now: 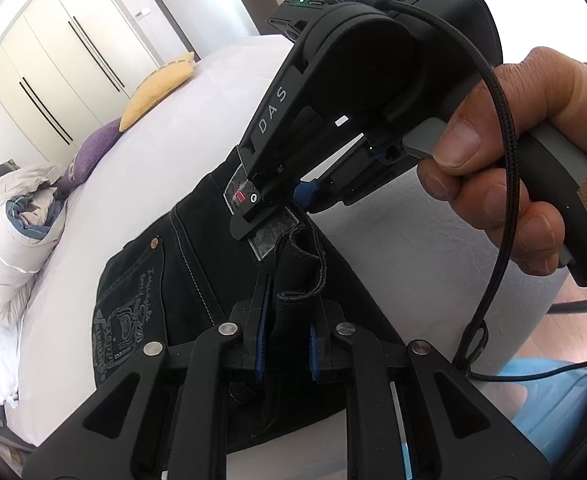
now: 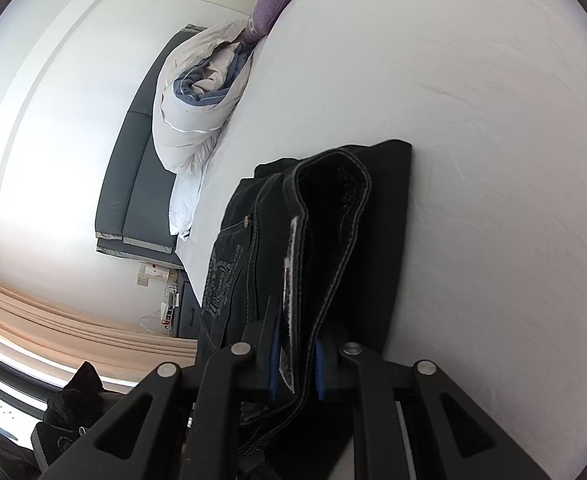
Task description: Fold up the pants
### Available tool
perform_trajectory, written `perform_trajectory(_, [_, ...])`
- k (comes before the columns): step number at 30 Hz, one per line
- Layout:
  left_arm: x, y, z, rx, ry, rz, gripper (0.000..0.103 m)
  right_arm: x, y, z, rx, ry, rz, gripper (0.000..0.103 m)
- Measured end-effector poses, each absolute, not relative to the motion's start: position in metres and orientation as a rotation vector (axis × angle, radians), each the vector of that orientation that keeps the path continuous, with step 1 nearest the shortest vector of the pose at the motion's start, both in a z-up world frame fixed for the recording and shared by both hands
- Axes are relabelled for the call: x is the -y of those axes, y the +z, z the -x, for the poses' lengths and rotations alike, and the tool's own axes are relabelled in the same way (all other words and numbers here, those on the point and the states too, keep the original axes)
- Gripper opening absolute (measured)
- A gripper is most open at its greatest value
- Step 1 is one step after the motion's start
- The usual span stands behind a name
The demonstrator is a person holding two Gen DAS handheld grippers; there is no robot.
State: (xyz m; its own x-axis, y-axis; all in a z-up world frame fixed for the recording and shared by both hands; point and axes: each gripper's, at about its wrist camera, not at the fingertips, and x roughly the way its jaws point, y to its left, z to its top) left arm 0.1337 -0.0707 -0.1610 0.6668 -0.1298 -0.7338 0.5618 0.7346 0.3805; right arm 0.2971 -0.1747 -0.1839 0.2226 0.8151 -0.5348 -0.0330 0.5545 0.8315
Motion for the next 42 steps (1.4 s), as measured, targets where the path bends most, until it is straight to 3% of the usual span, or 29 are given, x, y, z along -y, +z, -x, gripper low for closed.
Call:
perform_trajectory(5, [0.075, -0.174, -0.136, -0.788, -0.410, -0.647, 0.016, 0.176, -0.198, -0.298, -1.229, 0.660, -0.809, 0.013])
perform_trajectory(8, [0.085, -0.189, -0.134, -0.719, -0.352, -0.753, 0.019, 0.182, -0.209, -0.299, -1.229, 0.675, -0.870, 0.013])
perform_trajectory(11, [0.079, -0.182, -0.128, -0.710, -0.374, -0.738, 0.026, 0.183, -0.202, -0.298, -1.230, 0.691, -0.856, 0.023])
perform_trajectory(12, [0.072, -0.176, -0.127, -0.725, -0.401, -0.697, 0.030, 0.186, -0.200, -0.297, -1.229, 0.688, -0.861, 0.027])
perform_trajectory(15, [0.039, -0.150, -0.124, -0.762, -0.447, -0.545, 0.066, 0.202, -0.193, -0.295, -1.205, 0.643, -0.888, 0.032])
perform_trajectory(16, [0.025, -0.138, -0.121, -0.743, -0.444, -0.500, 0.067, 0.210, -0.188, -0.293, -1.194, 0.611, -0.884, 0.033])
perform_trajectory(22, [-0.062, -0.094, -0.159, -0.776, -0.409, -0.234, 0.065, 0.200, -0.136, -0.296, -1.080, 0.750, -0.903, 0.035])
perform_trajectory(23, [-0.074, -0.092, -0.170, -0.781, -0.411, -0.191, 0.061, 0.189, -0.128, -0.299, -1.074, 0.792, -0.883, 0.033])
perform_trajectory(25, [-0.099, -0.086, -0.200, -0.794, -0.415, -0.117, 0.037, 0.165, -0.121, -0.304, -1.087, 0.852, -0.842, 0.029])
perform_trajectory(28, [-0.123, -0.086, -0.248, -0.860, -0.440, 0.048, 0.028, 0.137, -0.141, -0.308, -1.176, 0.852, -0.803, 0.016])
perform_trajectory(30, [-0.135, -0.098, -0.283, -0.931, -0.466, 0.126, 0.015, 0.129, -0.167, -0.302, -1.272, 0.803, -0.774, 0.009])
perform_trajectory(32, [-0.143, -0.114, -0.313, -0.989, -0.485, 0.173, 0.015, 0.129, -0.194, -0.293, -1.354, 0.739, -0.741, 0.000])
perform_trajectory(37, [-0.143, -0.160, -0.351, -1.127, -0.498, 0.229, 0.014, 0.141, -0.209, -0.284, -1.322, 0.739, -0.776, 0.000])
perform_trajectory(42, [-0.165, -0.165, -0.325, -1.118, -0.488, 0.256, 0.014, 0.135, -0.206, -0.288, -1.313, 0.742, -0.726, 0.000])
